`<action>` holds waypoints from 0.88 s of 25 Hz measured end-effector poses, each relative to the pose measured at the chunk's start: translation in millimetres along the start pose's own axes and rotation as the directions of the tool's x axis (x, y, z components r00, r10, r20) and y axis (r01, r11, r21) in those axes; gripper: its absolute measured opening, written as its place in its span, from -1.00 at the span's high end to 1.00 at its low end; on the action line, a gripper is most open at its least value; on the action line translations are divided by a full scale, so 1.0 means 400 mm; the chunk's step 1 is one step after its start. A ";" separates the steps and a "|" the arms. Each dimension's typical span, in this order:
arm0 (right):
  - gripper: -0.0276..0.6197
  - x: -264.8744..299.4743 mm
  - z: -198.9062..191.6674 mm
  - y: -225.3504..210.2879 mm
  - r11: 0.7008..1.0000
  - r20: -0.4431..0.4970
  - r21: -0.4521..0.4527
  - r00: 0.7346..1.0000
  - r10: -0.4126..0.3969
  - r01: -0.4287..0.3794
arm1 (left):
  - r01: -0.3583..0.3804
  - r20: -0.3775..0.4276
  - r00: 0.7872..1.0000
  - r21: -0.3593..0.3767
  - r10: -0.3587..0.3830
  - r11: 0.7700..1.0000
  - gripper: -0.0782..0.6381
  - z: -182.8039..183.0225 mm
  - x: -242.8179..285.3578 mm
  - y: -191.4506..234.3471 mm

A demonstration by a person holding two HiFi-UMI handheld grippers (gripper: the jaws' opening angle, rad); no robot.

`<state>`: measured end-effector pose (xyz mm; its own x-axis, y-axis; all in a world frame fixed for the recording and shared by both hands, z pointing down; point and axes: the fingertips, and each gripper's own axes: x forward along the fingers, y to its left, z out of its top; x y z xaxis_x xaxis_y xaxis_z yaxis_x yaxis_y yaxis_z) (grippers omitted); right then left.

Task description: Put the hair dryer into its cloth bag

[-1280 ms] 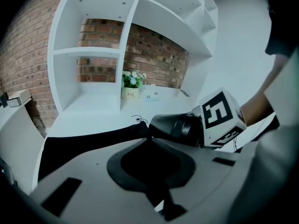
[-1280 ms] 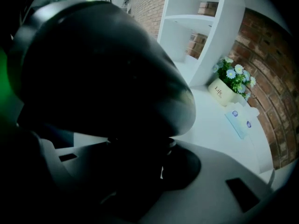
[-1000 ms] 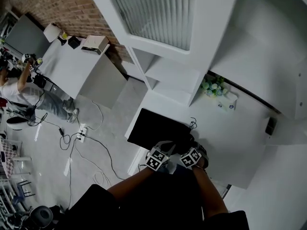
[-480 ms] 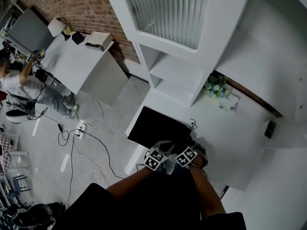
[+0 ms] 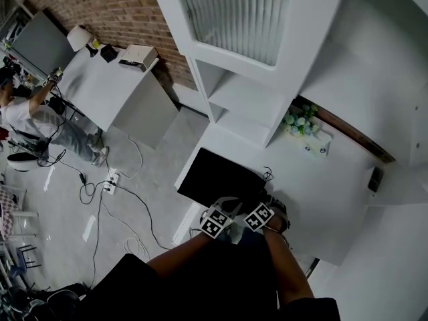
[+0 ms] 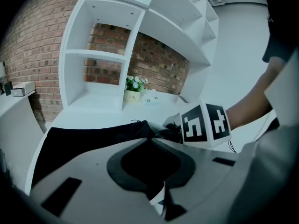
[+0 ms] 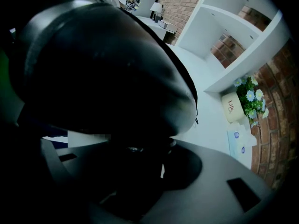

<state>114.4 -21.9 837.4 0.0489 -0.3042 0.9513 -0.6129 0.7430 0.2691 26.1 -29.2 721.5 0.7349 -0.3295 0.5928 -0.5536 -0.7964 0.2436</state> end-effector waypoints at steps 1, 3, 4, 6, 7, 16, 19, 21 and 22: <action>0.39 0.000 0.002 0.000 1.000 -0.003 -0.008 1.000 0.000 0.000 | -0.003 0.003 1.000 -0.005 0.003 1.000 0.68 0.000 -0.003 0.002; 0.37 0.001 0.002 -0.001 1.000 -0.013 -0.016 1.000 0.001 -0.001 | -0.007 0.008 1.000 -0.015 0.007 1.000 0.68 0.000 -0.006 0.004; 0.33 0.002 0.000 -0.002 1.000 -0.016 -0.012 1.000 0.002 -0.002 | -0.007 0.009 1.000 -0.016 0.007 1.000 0.68 -0.001 -0.006 0.004; 0.30 0.003 -0.004 -0.007 1.000 -0.014 0.009 1.000 0.006 -0.006 | -0.008 0.010 1.000 -0.009 0.009 1.000 0.68 0.001 -0.005 0.007; 0.29 0.001 -0.005 -0.008 1.000 -0.008 0.020 1.000 0.008 -0.008 | -0.010 0.011 1.000 -0.007 0.010 1.000 0.68 0.004 -0.006 0.009; 0.06 -0.014 0.004 0.011 0.996 -0.017 -0.087 1.000 -0.017 0.015 | -0.002 0.024 1.000 0.000 0.002 1.000 0.68 0.020 -0.014 0.005; 0.12 -0.012 0.004 0.023 0.992 -0.023 -0.121 0.999 -0.035 0.032 | 0.012 0.025 1.000 0.010 -0.012 1.000 0.68 0.019 -0.011 -0.009; 0.14 -0.012 0.003 0.027 0.996 -0.014 -0.090 1.000 -0.021 0.020 | 0.022 0.025 0.999 0.019 -0.022 1.000 0.68 0.014 -0.011 -0.023; 0.12 -0.013 0.002 0.030 0.997 -0.010 -0.070 1.000 -0.009 0.008 | 0.028 0.024 0.999 0.023 -0.029 0.999 0.68 0.011 -0.011 -0.030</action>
<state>106.1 -11.9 835.7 0.0623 -0.3045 0.9505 -0.5554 0.7807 0.2865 31.1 -20.3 712.7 0.7598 -0.3186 0.5667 -0.5235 -0.8167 0.2427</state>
